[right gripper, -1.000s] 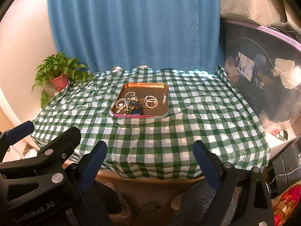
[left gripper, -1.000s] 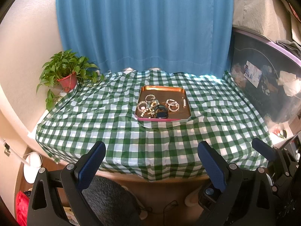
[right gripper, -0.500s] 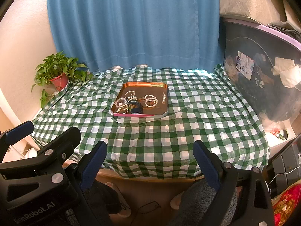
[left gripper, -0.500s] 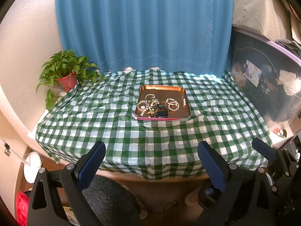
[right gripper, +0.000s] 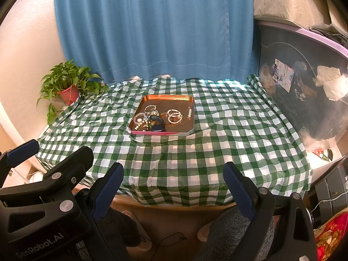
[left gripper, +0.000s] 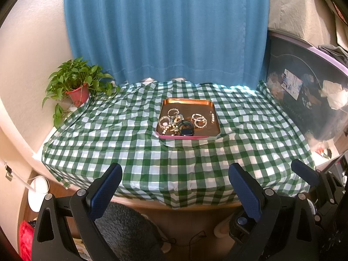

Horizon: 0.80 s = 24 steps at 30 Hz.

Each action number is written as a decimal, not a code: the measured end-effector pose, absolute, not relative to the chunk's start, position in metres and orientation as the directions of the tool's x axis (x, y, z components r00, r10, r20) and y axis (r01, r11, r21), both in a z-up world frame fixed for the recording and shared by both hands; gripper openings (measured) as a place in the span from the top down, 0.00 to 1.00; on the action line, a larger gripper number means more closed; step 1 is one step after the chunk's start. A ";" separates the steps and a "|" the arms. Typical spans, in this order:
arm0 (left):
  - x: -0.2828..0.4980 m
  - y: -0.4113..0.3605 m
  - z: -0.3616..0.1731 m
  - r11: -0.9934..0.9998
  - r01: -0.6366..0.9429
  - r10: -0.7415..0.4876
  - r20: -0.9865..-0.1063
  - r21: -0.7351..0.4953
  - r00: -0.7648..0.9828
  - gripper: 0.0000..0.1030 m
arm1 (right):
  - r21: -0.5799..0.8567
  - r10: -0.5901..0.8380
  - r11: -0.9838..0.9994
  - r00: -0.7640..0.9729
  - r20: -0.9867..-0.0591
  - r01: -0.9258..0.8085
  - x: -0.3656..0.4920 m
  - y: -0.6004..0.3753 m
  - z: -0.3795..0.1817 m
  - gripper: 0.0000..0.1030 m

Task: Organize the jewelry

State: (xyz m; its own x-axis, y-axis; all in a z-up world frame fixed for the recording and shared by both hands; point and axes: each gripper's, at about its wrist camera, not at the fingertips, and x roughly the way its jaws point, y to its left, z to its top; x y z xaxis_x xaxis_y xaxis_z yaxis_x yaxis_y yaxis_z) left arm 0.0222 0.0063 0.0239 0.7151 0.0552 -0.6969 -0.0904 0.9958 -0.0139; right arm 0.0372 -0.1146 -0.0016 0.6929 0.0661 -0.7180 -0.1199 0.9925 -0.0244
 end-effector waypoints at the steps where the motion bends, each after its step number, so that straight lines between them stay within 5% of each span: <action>1: 0.022 0.006 0.024 0.996 -0.090 0.055 -0.696 -0.014 0.716 0.05 | -0.024 0.066 0.992 0.693 -0.718 -0.120 0.037 -0.115 -0.001 0.11; 24: 0.022 0.006 0.024 0.996 -0.092 0.057 -0.698 -0.012 0.714 0.05 | -0.024 0.068 0.992 0.689 -0.722 -0.122 0.035 -0.115 -0.004 0.11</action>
State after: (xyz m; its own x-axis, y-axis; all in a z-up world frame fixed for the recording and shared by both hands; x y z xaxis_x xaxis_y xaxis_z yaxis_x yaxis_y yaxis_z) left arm 0.0215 0.0059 0.0237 0.7136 0.0573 -0.6982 -0.0920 0.9957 -0.0124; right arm 0.0345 -0.1147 -0.0040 0.6890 0.0677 -0.7216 -0.1223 0.9922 -0.0237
